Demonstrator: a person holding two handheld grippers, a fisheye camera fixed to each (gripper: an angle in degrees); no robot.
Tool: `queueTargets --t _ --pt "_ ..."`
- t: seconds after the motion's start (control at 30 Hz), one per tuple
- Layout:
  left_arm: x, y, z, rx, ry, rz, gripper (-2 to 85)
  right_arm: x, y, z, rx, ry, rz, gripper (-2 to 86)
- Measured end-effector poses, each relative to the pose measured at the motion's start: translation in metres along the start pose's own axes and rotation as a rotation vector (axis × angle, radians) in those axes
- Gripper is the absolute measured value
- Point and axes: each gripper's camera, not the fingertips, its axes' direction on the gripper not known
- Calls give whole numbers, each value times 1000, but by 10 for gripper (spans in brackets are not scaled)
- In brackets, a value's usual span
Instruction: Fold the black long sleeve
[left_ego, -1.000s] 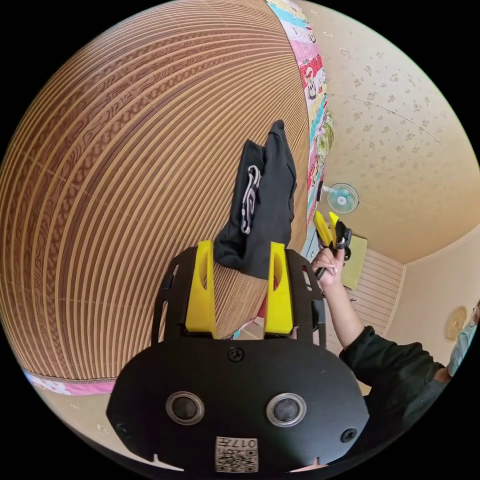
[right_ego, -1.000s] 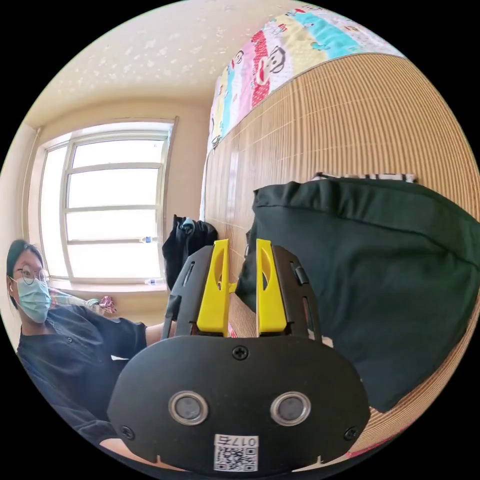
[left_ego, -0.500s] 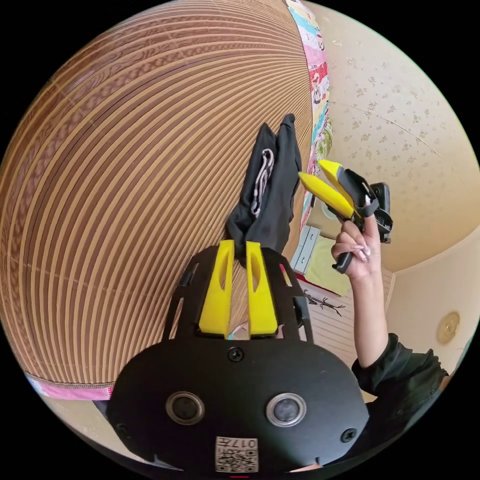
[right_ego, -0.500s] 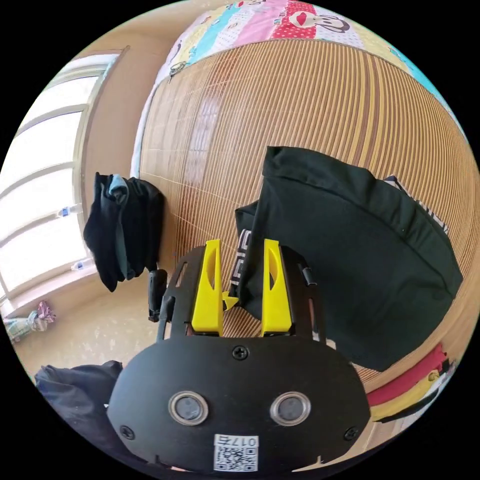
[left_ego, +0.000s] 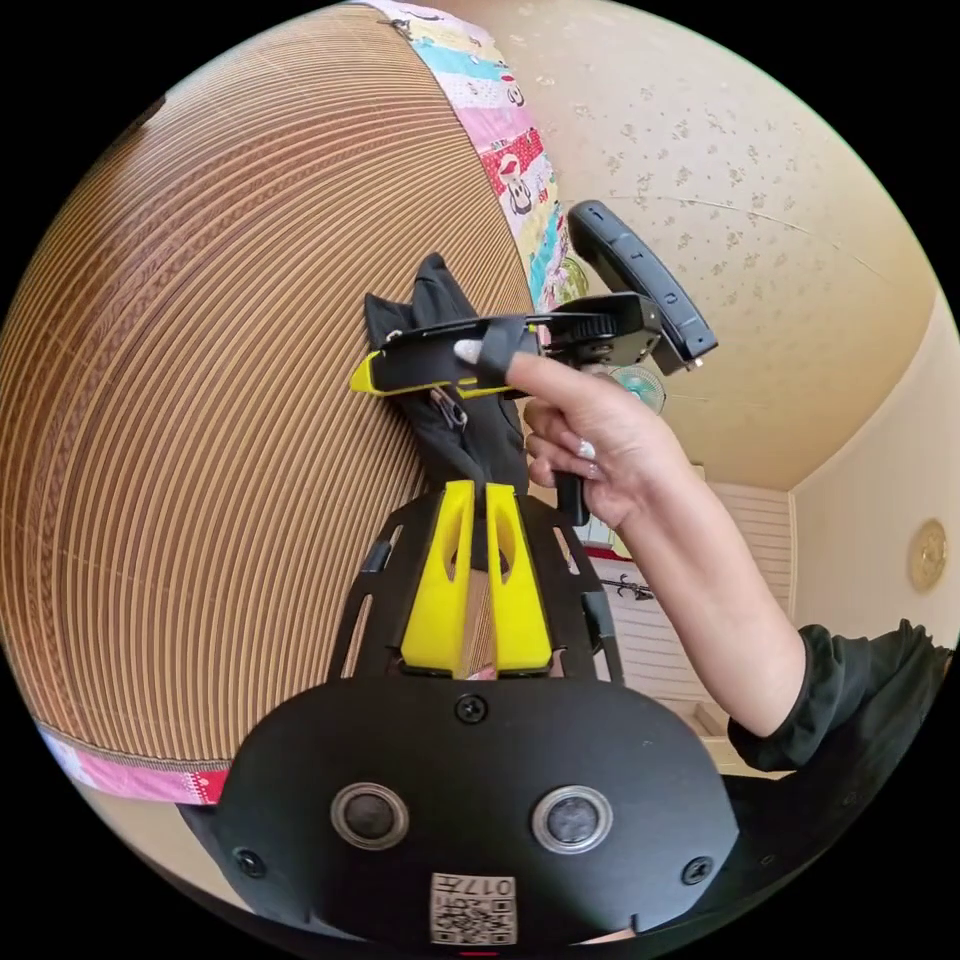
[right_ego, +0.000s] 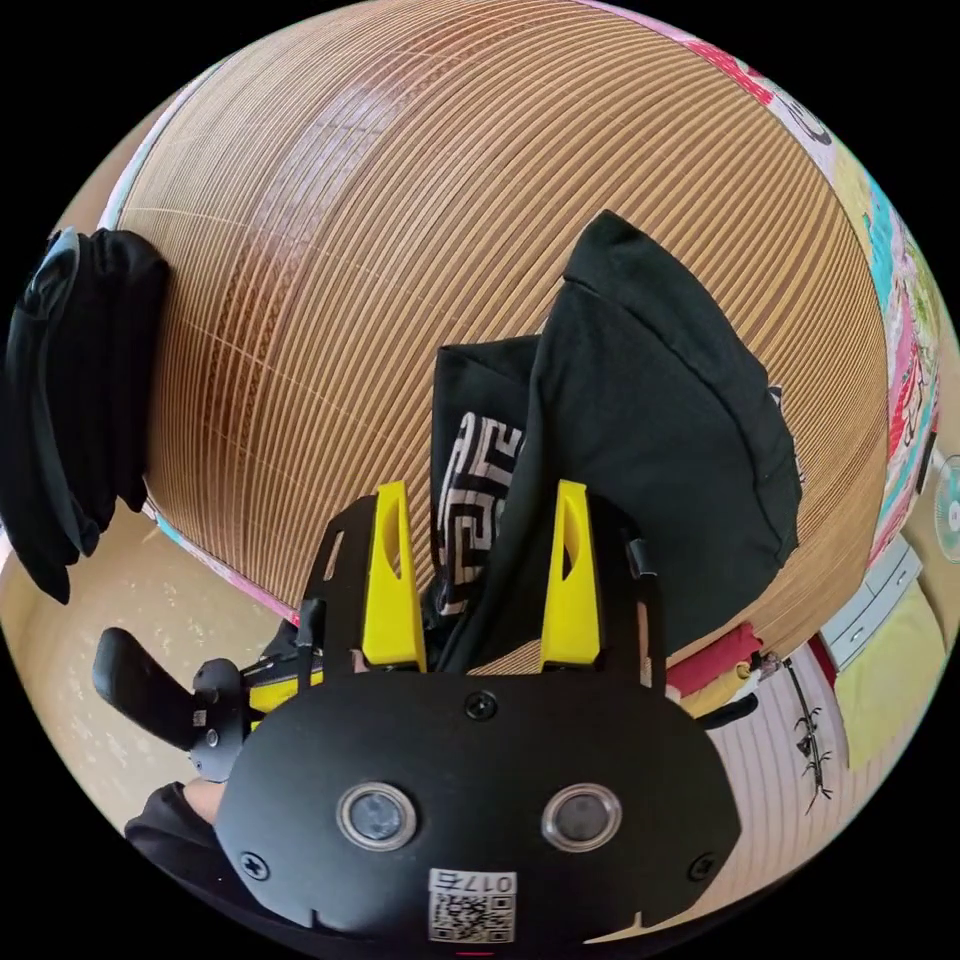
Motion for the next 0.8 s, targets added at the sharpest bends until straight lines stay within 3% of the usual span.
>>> queueTargets --t 0.07,0.17,0.23,0.4,0.5,0.63,0.8 --pt "2 1 3 3 -11 18 11 2 5 0 0 69 -15 130" --pt "5 2 9 -4 -16 42 10 27 24 -9 55 -27 -25 77" --pt "10 2 15 -20 -13 74 11 59 44 -17 123 -177 -19 61" --pt "31 -4 40 -57 48 164 11 216 140 -17 436 -793 -28 39" --pt "58 -9 76 -111 134 224 14 306 213 -1 660 -995 -82 34" --pt "103 -3 151 -269 201 352 20 397 303 30 874 -1097 -120 30" --pt "93 11 223 -390 181 349 13 504 392 126 926 -1103 133 24"
